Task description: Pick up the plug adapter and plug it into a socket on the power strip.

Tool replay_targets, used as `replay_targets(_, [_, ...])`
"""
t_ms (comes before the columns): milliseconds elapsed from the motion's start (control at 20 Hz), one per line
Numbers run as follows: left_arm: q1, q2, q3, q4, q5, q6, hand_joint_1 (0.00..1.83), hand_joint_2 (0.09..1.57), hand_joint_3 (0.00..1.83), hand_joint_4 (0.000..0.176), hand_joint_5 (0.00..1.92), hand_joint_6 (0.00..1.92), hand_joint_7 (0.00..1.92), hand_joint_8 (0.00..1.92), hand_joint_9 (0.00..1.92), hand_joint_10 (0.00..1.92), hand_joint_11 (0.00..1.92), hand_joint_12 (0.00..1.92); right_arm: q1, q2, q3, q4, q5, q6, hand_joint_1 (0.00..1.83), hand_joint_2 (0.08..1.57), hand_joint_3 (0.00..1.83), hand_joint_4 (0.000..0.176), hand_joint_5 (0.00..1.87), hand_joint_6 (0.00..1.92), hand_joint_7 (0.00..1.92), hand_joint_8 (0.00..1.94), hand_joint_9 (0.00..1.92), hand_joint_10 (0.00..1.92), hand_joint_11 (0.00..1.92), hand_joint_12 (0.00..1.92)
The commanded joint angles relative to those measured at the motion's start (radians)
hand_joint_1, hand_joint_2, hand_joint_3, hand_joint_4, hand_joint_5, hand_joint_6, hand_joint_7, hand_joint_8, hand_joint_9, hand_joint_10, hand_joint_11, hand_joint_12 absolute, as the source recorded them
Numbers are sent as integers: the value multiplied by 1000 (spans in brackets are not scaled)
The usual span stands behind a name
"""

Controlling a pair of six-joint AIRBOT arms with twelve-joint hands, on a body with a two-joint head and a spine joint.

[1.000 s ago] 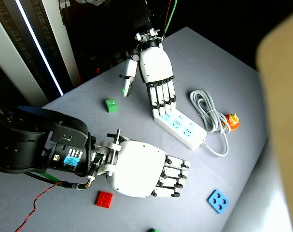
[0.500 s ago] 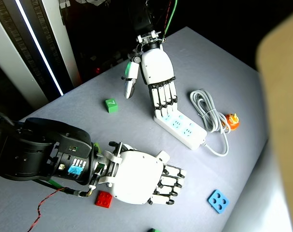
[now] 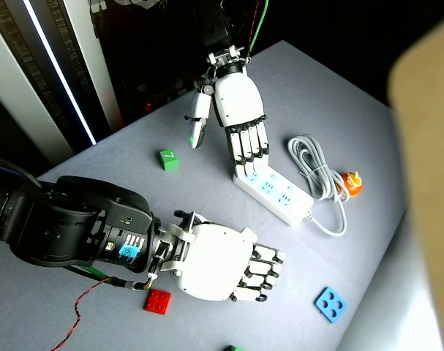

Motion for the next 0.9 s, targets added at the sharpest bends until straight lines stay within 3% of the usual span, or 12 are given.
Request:
replay_targets(0, [1, 1, -5, 19, -36, 4, 0, 1234, 0, 0, 159, 3, 185, 4, 148, 5, 0, 316, 4, 3, 4, 4, 79, 11, 1397, 968, 1, 0, 244, 6, 201, 3, 185, 2, 0, 662])
replay_targets(450, [-2, 1, -8, 6, -11, 26, 0, 1234, 0, 0, 171, 5, 192, 4, 156, 4, 0, 350, 6, 1, 11, 4, 76, 14, 1384, 970, 0, 0, 259, 4, 217, 0, 195, 0, 0, 662])
replay_targets(500, [-2, 1, -8, 4, -11, 26, 0, 1234, 0, 0, 144, 7, 167, 5, 132, 6, 0, 268, 6, 0, 12, 4, 76, 14, 1395, 967, 0, 0, 277, 7, 234, 4, 212, 5, 0, 722])
replay_targets(800, [-6, -4, -10, -34, -6, 26, 0, 1230, 0, 0, 148, 5, 172, 4, 136, 5, 0, 280, 15, -8, 22, 4, 77, 14, 1378, 993, 4, 0, 335, 8, 319, 9, 296, 16, 0, 863])
replay_targets(850, [-6, -6, -10, -38, -5, 26, 0, 1233, 0, 0, 154, 5, 178, 4, 143, 5, 0, 294, 16, -10, 23, 4, 78, 14, 1401, 1006, 3, 0, 418, 15, 405, 10, 401, 31, 2, 1008])
